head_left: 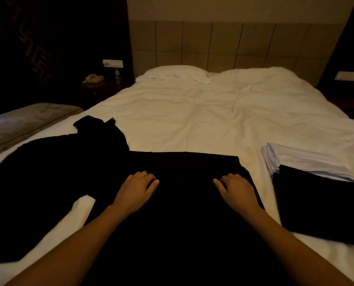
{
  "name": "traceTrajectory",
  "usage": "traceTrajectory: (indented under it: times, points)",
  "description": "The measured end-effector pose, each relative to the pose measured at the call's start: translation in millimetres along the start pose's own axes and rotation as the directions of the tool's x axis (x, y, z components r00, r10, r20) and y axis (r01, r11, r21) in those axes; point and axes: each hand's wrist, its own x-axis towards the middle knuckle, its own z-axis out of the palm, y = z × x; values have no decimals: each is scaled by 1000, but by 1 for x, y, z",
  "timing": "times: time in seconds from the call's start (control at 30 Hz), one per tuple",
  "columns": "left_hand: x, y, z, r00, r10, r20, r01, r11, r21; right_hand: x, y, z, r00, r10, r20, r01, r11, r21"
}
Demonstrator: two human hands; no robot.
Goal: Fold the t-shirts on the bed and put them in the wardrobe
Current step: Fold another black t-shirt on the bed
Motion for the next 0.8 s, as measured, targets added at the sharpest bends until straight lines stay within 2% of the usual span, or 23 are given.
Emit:
traceTrajectory:
  times: [0.13,0.27,0.4,0.53,0.67,0.8]
  points:
    - [47,-17,1,992,-71,-105,72,997,6,46,1,5,995,47,-90,-38,994,102]
    - [94,-35,7,987,-160,-16,160,987,-32,94,3,21,999,41,-13,-39,992,124]
    - [127,-46,17,981,-183,66,186,981,-50,131,12,36,998,28,53,-33,994,99]
    - [145,-58,33,978,-183,102,186,982,-15,145,27,53,998,44,51,-43,999,-13]
    - [151,-65,42,983,-142,114,136,989,58,150,40,59,1000,-21,-12,19,993,-120]
    - [157,-69,39,995,-104,2,103,986,130,160,44,54,989,-74,-127,42,970,-240]
